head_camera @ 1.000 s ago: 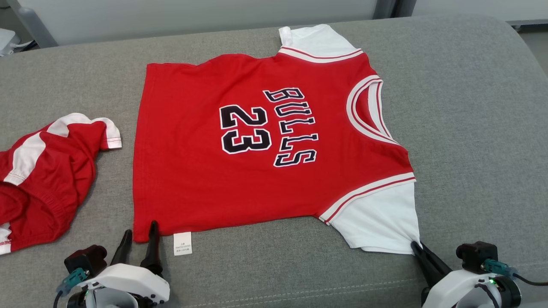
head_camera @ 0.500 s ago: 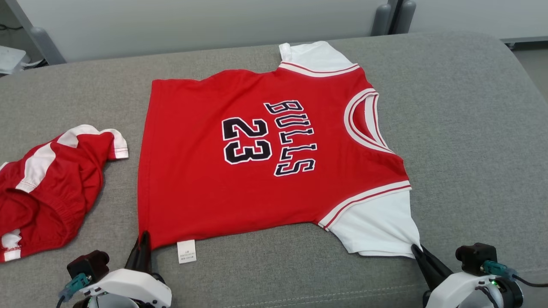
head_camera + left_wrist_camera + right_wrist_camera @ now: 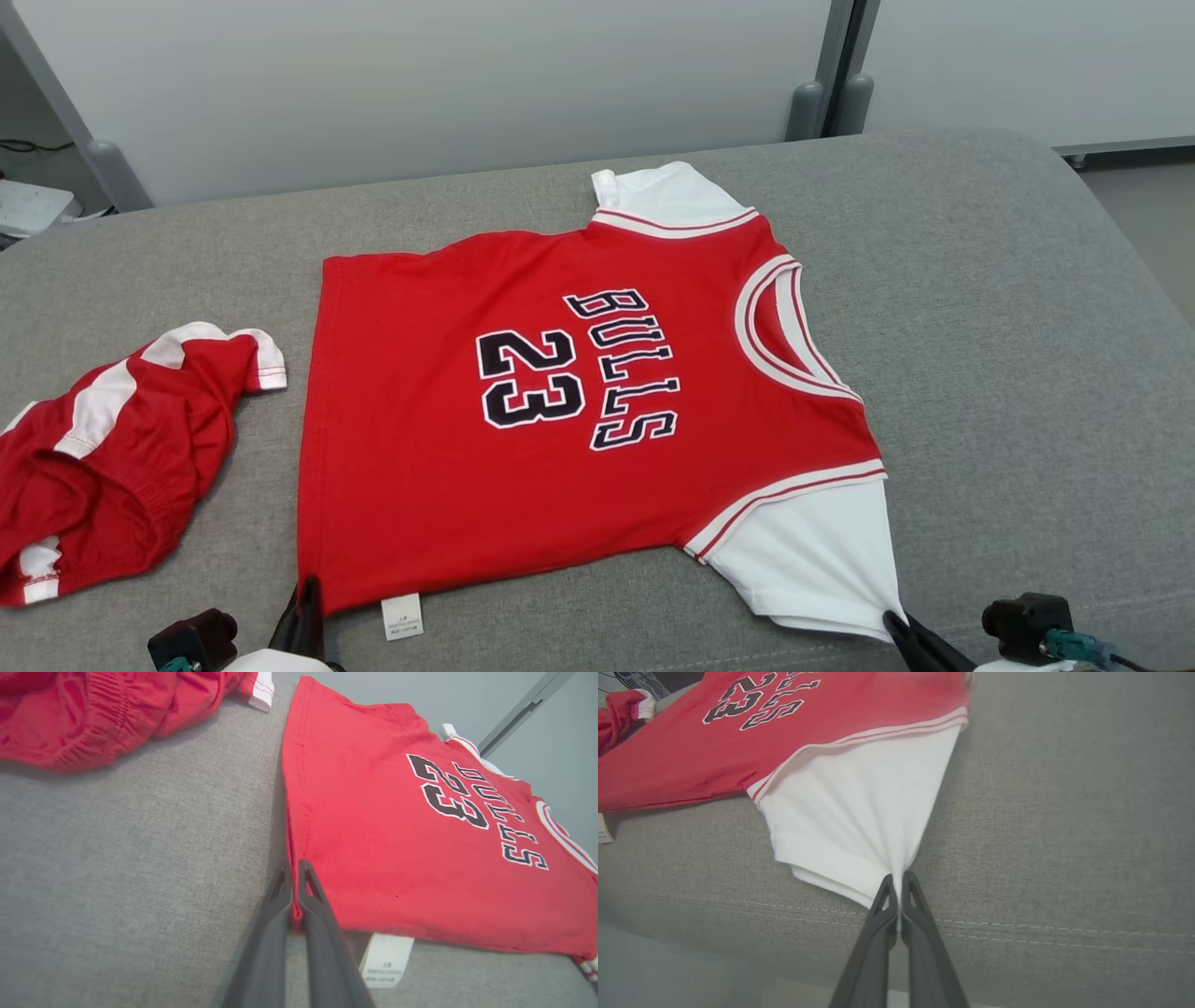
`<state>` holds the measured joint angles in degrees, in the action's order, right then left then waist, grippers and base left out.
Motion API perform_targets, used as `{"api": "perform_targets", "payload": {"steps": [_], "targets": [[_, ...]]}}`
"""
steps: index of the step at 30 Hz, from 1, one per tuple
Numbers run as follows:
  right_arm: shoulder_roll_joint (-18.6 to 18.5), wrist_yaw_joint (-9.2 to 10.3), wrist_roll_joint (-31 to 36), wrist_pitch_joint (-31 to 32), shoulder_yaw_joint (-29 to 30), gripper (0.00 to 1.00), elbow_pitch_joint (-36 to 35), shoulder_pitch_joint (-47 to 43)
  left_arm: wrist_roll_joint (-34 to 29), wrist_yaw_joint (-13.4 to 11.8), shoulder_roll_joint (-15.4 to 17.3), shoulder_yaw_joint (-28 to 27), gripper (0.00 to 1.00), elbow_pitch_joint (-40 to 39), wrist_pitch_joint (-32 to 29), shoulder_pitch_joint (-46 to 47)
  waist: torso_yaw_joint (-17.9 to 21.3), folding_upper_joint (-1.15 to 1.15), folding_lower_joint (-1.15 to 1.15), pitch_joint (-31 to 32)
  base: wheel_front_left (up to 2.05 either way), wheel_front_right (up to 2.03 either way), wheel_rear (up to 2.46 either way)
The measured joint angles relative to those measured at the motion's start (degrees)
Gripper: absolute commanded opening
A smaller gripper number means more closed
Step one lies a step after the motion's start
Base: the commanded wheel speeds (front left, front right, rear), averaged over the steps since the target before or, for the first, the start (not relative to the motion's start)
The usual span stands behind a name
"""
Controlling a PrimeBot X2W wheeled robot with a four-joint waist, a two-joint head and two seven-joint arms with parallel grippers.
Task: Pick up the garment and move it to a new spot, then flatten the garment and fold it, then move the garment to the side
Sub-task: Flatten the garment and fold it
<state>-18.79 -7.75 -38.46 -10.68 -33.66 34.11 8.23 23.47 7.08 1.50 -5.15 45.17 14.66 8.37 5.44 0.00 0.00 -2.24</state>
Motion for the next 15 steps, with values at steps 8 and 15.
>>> {"api": "perform_targets", "payload": {"steps": [8,15], "targets": [[-2.01,0.0,-0.94,2.78,-0.87,0.0,-4.83,-4.25,-1.47,0.0,0.0,-1.79,0.0,1.31,0.0,-1.22,0.41,0.0,0.0,1.49,0.0,0.0,0.0],[-2.8,0.0,-1.23,0.57,1.96,0.0,-10.05,-5.48,-3.08,0.0,0.08,-2.31,0.0,1.75,0.0,-1.07,0.2,0.0,0.0,0.65,0.0,0.0,0.0]]}}
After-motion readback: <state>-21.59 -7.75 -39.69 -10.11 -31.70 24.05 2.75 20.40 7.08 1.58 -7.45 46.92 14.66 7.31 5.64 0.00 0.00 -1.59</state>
